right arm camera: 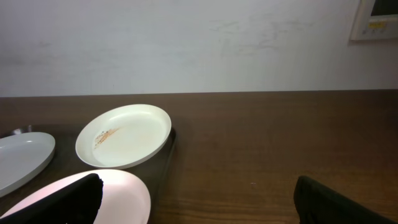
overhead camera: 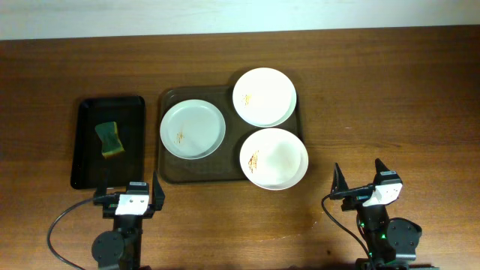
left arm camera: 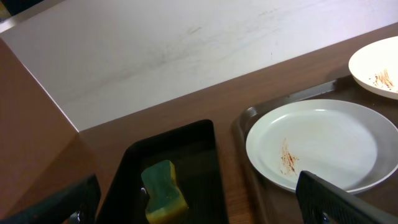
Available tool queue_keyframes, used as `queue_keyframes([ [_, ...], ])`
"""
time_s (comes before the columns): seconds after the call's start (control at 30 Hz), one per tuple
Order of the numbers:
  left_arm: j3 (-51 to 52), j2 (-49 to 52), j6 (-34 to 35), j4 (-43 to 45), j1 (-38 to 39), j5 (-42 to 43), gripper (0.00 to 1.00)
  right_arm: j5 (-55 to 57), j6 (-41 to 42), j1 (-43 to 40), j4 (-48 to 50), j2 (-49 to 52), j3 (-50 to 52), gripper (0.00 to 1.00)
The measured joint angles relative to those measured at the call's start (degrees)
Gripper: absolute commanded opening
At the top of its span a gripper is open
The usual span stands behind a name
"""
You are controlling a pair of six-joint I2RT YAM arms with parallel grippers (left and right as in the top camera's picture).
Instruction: Clean dirty plates on tray and stack at the side
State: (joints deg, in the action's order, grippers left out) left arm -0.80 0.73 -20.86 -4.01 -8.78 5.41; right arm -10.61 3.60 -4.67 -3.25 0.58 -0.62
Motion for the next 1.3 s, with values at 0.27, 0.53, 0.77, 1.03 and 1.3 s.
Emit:
queue_keyframes([
  [0.27, 0.0, 0.0, 0.0, 0.0, 0.0, 0.0, 0.99, 0.0, 0.0, 0.0, 0.0, 0.0, 0.0, 0.98],
  [0.53, 0.0, 0.0, 0.0, 0.0, 0.0, 0.0, 0.99, 0.0, 0.0, 0.0, 0.0, 0.0, 0.0, 0.98],
  [0.77, 0.0, 0.0, 0.0, 0.0, 0.0, 0.0, 0.99, 1.1, 0.0, 0.0, 0.0, 0.0, 0.0, 0.98],
  [1.03, 0.0, 0.0, 0.0, 1.1, 0.0, 2.4, 0.99, 0.6, 0.0, 0.0, 2.9, 0.0, 0.0, 0.98],
  [1.3, -4.4, 0.2, 0.1, 4.5, 0.0, 18.6, 0.99, -10.1, 0.0, 0.0, 2.9, 1.2, -7.0, 0.98],
])
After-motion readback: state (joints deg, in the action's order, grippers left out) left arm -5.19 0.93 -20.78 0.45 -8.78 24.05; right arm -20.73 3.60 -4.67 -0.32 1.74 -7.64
